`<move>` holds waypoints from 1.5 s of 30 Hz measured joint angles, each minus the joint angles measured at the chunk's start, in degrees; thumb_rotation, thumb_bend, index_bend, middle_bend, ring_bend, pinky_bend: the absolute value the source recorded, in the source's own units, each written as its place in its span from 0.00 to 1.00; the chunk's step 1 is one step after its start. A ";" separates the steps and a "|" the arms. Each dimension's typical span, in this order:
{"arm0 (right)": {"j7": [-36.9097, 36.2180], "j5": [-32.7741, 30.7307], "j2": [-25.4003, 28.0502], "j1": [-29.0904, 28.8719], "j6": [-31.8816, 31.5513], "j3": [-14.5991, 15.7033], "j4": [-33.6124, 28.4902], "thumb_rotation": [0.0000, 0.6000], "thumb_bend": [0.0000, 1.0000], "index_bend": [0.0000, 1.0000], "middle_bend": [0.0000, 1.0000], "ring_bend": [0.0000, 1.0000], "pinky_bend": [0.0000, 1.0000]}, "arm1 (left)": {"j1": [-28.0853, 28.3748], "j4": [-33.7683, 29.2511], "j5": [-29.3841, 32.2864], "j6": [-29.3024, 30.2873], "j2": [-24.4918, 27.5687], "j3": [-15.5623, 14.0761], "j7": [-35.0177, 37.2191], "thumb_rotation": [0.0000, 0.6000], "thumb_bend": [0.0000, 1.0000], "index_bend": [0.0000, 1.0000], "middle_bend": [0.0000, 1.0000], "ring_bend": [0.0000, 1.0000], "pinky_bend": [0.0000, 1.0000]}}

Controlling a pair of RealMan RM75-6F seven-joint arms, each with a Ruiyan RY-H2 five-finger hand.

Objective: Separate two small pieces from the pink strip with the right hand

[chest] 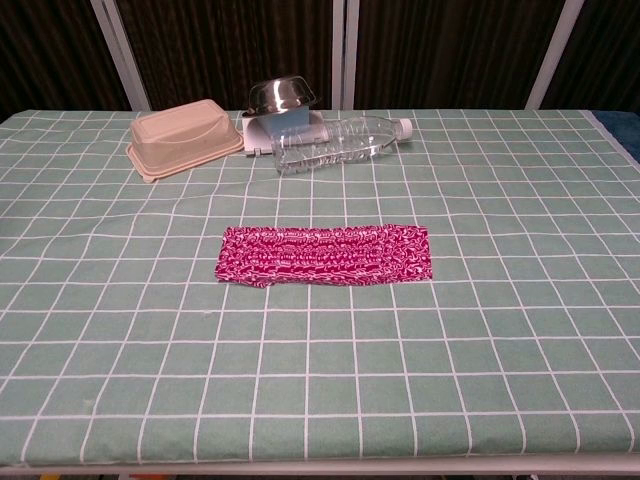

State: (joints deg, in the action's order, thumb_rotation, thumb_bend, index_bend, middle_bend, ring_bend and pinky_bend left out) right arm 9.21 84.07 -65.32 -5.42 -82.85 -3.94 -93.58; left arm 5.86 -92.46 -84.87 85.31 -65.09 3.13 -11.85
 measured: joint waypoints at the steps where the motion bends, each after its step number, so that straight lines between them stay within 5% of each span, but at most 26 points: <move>1: -0.01 -0.05 -0.04 0.00 -0.05 -0.05 0.00 1.00 0.32 0.00 0.00 0.00 0.01 | 0.05 0.06 0.02 -0.13 -0.04 -0.03 0.01 1.00 0.19 0.08 0.07 0.00 0.14; 20: -0.44 2.78 -0.28 -0.80 -1.16 -0.12 1.05 1.00 0.34 0.00 0.03 0.00 0.01 | 0.03 1.11 -0.81 -0.01 -0.73 -0.65 1.83 1.00 0.19 0.08 0.07 0.00 0.14; 23: 0.29 2.69 0.06 -1.09 -0.59 -0.12 0.82 1.00 0.49 0.00 0.03 0.00 0.01 | -0.01 1.15 -1.06 0.26 -0.83 -0.67 1.83 1.00 0.19 0.08 0.07 0.00 0.14; 26: 1.89 1.76 0.35 -1.58 0.80 -0.22 0.36 1.00 0.87 0.00 0.05 0.01 0.03 | 0.02 1.26 -1.08 0.15 -0.90 -0.70 1.90 1.00 0.19 0.08 0.07 0.00 0.14; 28: 3.03 1.00 0.46 -2.12 2.09 -0.35 -0.12 1.00 0.98 0.00 0.12 0.09 0.12 | 0.12 1.26 -1.03 -0.03 -0.90 -0.69 1.89 1.00 0.19 0.08 0.07 0.00 0.14; 32: 5.18 0.01 0.33 -4.18 5.46 -0.69 -1.30 1.00 1.00 0.00 0.47 0.55 0.56 | 0.29 1.36 -1.02 -0.22 -1.01 -0.64 1.83 1.00 0.19 0.08 0.07 0.00 0.14; 34: 5.47 0.00 0.15 -5.25 7.05 -0.74 -1.79 1.00 1.00 0.00 0.63 0.69 0.66 | 0.30 1.42 -0.86 -0.24 -1.08 -0.58 1.87 1.00 0.19 0.08 0.07 0.00 0.14; 39: 7.53 0.32 -1.75 -9.09 11.89 -0.88 -2.54 1.00 1.00 0.00 0.81 0.84 0.73 | -0.05 1.84 -0.30 0.03 -0.91 -0.44 2.77 1.00 0.19 0.08 0.07 0.00 0.14; 45: 11.09 -0.97 -4.99 -14.03 18.51 -1.29 -3.57 1.00 1.00 0.00 0.85 0.86 0.73 | -0.35 2.17 -0.04 0.18 -0.40 -0.48 3.52 1.00 0.19 0.08 0.07 0.00 0.14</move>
State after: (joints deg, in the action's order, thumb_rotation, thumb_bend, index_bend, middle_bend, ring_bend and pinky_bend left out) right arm 20.30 83.11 -70.31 -19.45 -64.33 -5.23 -97.15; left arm 5.51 -90.29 -84.91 85.49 -65.49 2.65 -8.34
